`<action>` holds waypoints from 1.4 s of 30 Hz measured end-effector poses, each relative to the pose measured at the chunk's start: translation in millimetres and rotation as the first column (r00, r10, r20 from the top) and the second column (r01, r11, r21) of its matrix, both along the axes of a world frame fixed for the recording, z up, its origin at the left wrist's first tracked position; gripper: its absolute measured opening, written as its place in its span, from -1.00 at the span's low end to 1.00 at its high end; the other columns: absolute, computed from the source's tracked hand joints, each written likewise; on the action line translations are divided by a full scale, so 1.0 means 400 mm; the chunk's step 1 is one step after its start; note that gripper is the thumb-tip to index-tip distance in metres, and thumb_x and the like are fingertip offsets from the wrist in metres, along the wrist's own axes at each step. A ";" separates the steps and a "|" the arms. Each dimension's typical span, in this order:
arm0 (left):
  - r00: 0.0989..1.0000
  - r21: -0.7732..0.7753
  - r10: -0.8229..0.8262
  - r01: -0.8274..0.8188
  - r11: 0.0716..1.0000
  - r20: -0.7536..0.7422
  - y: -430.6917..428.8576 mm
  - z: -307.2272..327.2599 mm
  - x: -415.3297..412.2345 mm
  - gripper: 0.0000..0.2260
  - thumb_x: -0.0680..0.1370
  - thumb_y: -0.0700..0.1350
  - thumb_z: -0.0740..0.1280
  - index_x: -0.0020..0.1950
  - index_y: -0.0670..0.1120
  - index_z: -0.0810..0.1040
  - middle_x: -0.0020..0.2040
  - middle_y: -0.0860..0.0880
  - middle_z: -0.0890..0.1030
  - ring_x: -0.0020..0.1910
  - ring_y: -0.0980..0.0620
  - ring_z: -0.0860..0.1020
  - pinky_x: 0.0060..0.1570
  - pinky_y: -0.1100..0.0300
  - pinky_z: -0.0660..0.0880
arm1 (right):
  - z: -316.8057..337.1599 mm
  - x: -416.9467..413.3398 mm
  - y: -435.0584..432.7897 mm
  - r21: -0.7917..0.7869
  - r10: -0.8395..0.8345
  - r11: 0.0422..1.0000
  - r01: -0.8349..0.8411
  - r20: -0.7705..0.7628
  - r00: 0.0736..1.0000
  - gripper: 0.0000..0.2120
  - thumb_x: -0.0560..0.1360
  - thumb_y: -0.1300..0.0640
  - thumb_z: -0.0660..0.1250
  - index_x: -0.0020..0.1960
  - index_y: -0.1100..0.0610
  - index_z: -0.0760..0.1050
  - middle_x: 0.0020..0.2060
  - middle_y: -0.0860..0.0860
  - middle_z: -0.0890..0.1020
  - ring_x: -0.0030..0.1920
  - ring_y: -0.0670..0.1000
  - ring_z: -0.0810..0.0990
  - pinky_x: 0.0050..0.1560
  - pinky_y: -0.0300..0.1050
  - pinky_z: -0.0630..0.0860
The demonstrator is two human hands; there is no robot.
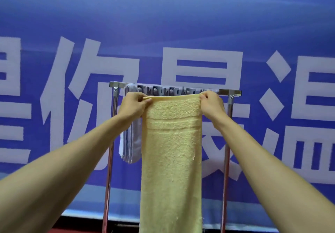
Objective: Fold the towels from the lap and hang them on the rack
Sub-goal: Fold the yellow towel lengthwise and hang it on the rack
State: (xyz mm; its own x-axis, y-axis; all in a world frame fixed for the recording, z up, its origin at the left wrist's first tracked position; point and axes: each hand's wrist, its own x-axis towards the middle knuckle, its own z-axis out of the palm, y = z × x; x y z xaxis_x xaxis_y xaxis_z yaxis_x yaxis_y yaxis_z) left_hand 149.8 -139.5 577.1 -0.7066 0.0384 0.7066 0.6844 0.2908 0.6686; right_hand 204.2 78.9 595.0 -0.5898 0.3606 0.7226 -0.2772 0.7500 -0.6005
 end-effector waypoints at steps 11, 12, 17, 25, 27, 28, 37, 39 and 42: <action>0.934 -0.034 -0.132 0.151 0.988 0.333 0.020 -0.313 -0.085 -0.87 0.56 -0.15 0.34 -0.06 -0.21 0.61 -0.31 -0.04 0.51 -0.36 0.10 0.46 -0.49 0.36 0.46 | -0.342 -0.102 0.062 -0.197 0.121 0.979 -0.052 0.356 0.927 -0.77 0.52 0.29 0.15 -0.26 0.27 0.50 -0.39 0.08 0.45 -0.39 0.03 0.44 -0.46 -0.18 0.48; 0.921 -0.024 -0.141 0.161 0.987 0.364 0.025 -0.350 -0.095 -0.87 0.56 -0.15 0.35 -0.09 -0.20 0.61 -0.34 -0.01 0.51 -0.37 0.10 0.44 -0.49 0.36 0.46 | -0.384 -0.111 0.065 -0.309 0.200 0.948 -0.080 0.378 0.904 -0.82 0.50 0.30 0.17 -0.21 0.27 0.52 -0.41 0.07 0.38 -0.42 0.01 0.36 -0.46 -0.20 0.37; 0.780 0.199 -0.270 0.189 0.962 0.564 0.079 -0.545 -0.129 -0.87 0.56 -0.10 0.34 -0.12 -0.12 0.62 -0.33 -0.04 0.46 -0.41 0.07 0.35 -0.49 0.33 0.43 | -0.549 -0.145 0.083 -0.705 0.437 0.707 -0.060 0.367 0.821 -0.81 0.36 0.37 0.23 -0.21 0.10 0.47 -0.40 0.02 0.42 -0.40 -0.06 0.36 -0.30 -0.18 0.42; 0.653 0.461 -0.272 -0.134 0.877 0.707 0.118 -0.805 -0.149 -0.84 0.55 -0.14 0.35 0.05 -0.21 0.61 -0.20 -0.09 0.63 -0.28 0.02 0.55 -0.39 0.26 0.50 | -0.764 -0.169 0.066 -0.871 0.545 0.491 -0.007 0.301 0.783 -0.81 0.49 0.35 0.17 -0.21 0.17 0.50 -0.33 0.08 0.57 -0.35 0.02 0.53 -0.24 -0.05 0.56; 0.603 0.499 -0.301 -0.190 0.845 0.739 0.125 -0.855 -0.135 -0.88 0.57 -0.18 0.33 -0.05 -0.21 0.61 -0.28 -0.09 0.62 -0.38 0.04 0.52 -0.43 0.27 0.45 | -0.816 -0.169 0.051 -0.894 0.570 0.447 -0.014 0.273 0.775 -0.83 0.52 0.33 0.16 -0.14 0.18 0.50 -0.31 0.08 0.56 -0.33 0.02 0.52 -0.20 -0.04 0.55; 0.554 0.534 -0.356 -0.196 0.822 0.752 0.134 -0.865 -0.127 -0.86 0.58 -0.19 0.31 -0.14 -0.19 0.59 -0.40 -0.04 0.60 -0.47 0.08 0.49 -0.48 0.28 0.43 | -0.836 -0.167 0.045 -0.909 0.585 0.417 -0.025 0.247 0.772 -0.83 0.54 0.33 0.15 -0.11 0.19 0.49 -0.30 0.08 0.56 -0.33 0.02 0.51 -0.21 -0.05 0.55; 0.469 0.597 -0.490 -0.106 0.795 0.735 0.142 -0.858 -0.081 -0.84 0.61 -0.22 0.24 -0.17 -0.14 0.50 -0.46 0.01 0.62 -0.35 0.09 0.57 -0.22 0.19 0.56 | -0.868 -0.137 -0.012 -0.918 0.593 0.392 -0.055 0.207 0.779 -0.87 0.56 0.30 0.21 -0.03 0.24 0.53 -0.20 0.12 0.64 -0.19 0.08 0.65 -0.08 0.01 0.62; 0.492 0.581 -0.488 -0.045 0.813 0.721 0.143 -0.857 -0.061 -0.86 0.59 -0.22 0.28 -0.16 -0.15 0.54 -0.39 -0.01 0.63 -0.42 0.12 0.58 -0.26 0.21 0.56 | -0.869 -0.125 -0.019 -0.888 0.577 0.456 -0.051 0.252 0.777 -0.90 0.56 0.28 0.23 -0.06 0.22 0.53 -0.20 0.13 0.64 -0.21 0.06 0.65 -0.10 -0.02 0.63; 0.534 0.531 -0.450 0.002 0.847 0.716 0.160 -0.864 -0.035 -0.86 0.57 -0.22 0.30 -0.16 -0.16 0.60 -0.35 -0.02 0.63 -0.40 0.10 0.57 -0.24 0.17 0.51 | -0.878 -0.110 -0.035 -0.843 0.577 0.533 -0.071 0.300 0.760 -0.89 0.55 0.28 0.25 -0.04 0.24 0.55 -0.17 0.16 0.63 -0.19 0.09 0.64 -0.07 -0.05 0.64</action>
